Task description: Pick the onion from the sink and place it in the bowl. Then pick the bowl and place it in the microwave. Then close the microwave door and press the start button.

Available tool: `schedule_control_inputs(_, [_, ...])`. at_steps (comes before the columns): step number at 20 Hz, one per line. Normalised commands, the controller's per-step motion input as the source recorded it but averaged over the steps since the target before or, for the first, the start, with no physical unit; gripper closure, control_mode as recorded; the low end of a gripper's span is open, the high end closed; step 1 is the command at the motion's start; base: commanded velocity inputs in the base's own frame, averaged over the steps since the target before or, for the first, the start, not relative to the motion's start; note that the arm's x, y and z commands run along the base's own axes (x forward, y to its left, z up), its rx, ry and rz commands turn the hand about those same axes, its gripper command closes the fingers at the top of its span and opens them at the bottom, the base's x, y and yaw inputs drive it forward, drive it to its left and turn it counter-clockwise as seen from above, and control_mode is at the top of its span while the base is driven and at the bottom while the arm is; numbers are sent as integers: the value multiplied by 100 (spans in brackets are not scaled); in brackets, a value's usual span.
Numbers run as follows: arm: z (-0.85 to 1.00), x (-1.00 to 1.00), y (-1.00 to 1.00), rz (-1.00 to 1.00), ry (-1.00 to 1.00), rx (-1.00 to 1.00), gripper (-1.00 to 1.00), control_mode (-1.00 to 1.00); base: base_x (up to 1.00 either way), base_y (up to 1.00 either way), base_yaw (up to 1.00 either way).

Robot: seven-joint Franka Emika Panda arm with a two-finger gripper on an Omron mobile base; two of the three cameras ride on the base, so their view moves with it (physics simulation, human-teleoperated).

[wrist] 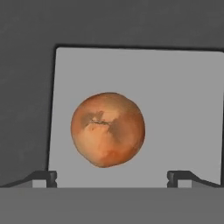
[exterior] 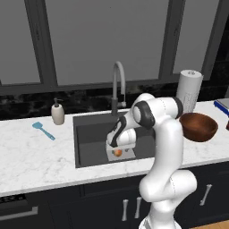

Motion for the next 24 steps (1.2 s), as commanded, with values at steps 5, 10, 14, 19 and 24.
schedule_control_inputs(5, [-19, 24, 0, 0, 0, 0, -100, -100, 0, 0, 0])
schedule_control_inputs(10, [-21, 22, 2, 0, 0, 0, -100, -100, 0, 0, 0])
schedule_control_inputs(14, [-22, 0, 16, 0, 0, 0, 100, -100, 0, 0, 0])
schedule_control_inputs(19, [-6, -2, 1, 0, 0, 0, 100, -100, 0, 0, 0])
schedule_control_inputs(24, [34, -33, -10, -1, -3, 1, 100, -100, 0, 0, 0])
